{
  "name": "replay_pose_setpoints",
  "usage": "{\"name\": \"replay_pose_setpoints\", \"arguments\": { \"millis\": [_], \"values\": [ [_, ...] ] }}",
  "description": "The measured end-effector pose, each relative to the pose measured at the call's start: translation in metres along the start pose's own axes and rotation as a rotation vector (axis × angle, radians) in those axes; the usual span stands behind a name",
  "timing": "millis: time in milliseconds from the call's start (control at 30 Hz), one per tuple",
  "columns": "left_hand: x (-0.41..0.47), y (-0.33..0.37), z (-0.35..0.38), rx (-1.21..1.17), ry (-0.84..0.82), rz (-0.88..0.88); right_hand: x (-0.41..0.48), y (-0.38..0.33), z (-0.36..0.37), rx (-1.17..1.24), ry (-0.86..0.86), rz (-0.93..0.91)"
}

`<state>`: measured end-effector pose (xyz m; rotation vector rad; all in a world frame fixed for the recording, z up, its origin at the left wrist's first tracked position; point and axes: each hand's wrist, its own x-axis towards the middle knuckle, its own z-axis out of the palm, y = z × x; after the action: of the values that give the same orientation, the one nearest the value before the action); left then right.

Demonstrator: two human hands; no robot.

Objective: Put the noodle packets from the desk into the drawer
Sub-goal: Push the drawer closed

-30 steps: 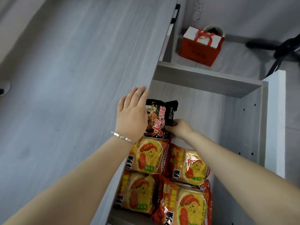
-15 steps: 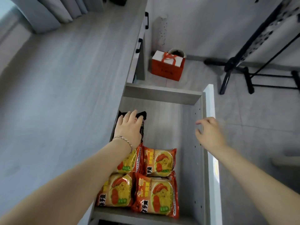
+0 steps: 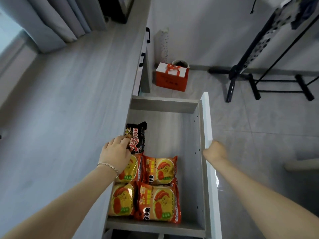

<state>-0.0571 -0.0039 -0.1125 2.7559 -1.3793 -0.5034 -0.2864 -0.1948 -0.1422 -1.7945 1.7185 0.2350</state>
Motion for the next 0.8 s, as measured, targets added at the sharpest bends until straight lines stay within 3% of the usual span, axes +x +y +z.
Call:
{"name": "replay_pose_setpoints", "arguments": {
  "millis": [167, 333, 500, 700, 800],
  "values": [
    [-0.012, -0.036, 0.013, 0.059, -0.002, -0.082, -0.014, -0.031, 0.025, 0.067, -0.049, -0.055],
    [-0.017, -0.061, 0.023, -0.026, 0.014, -0.096, -0.029, -0.081, 0.067, 0.095, -0.123, -0.189],
    [-0.013, -0.066, 0.026, -0.045, -0.015, -0.088, -0.048, -0.129, 0.103, 0.285, -0.347, -0.307],
    [-0.015, -0.067, 0.028, -0.083, 0.057, -0.078, -0.059, -0.182, 0.130, 0.581, -0.634, -0.144],
    [-0.013, -0.069, 0.032, -0.079, 0.050, -0.092, -0.060, -0.194, 0.138, 0.614, -0.694, -0.087]
  ]
}}
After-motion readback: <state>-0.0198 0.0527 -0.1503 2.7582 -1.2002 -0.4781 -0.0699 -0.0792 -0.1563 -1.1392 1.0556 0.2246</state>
